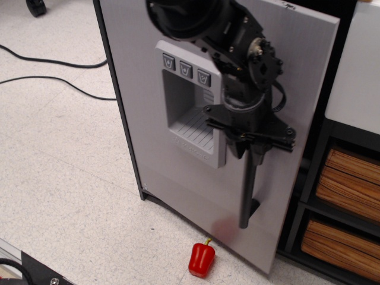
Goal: Open fridge
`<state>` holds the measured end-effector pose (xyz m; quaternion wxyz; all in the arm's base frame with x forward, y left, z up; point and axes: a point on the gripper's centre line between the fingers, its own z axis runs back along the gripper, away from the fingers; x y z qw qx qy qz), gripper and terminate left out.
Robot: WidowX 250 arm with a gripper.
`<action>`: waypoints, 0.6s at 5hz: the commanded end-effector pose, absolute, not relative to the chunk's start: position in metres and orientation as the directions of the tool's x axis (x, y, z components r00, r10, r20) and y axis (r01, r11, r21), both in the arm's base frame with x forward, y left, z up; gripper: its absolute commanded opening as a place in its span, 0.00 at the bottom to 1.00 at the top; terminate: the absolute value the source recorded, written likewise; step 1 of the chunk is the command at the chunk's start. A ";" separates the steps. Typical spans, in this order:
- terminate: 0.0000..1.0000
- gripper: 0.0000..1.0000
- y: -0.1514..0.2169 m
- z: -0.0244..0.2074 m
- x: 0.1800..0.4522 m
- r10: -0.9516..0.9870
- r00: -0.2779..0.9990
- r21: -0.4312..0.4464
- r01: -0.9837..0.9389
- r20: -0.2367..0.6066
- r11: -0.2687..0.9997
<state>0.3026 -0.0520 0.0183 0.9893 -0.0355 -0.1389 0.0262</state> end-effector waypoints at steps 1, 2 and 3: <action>0.00 1.00 -0.022 0.051 0.272 0.036 0.967 -0.048 -0.025 0.251 0.999; 0.00 1.00 -0.043 0.043 0.258 -0.034 0.984 -0.022 0.038 0.178 0.999; 0.00 1.00 -0.075 0.050 0.259 -0.040 0.987 -0.050 0.048 0.154 0.998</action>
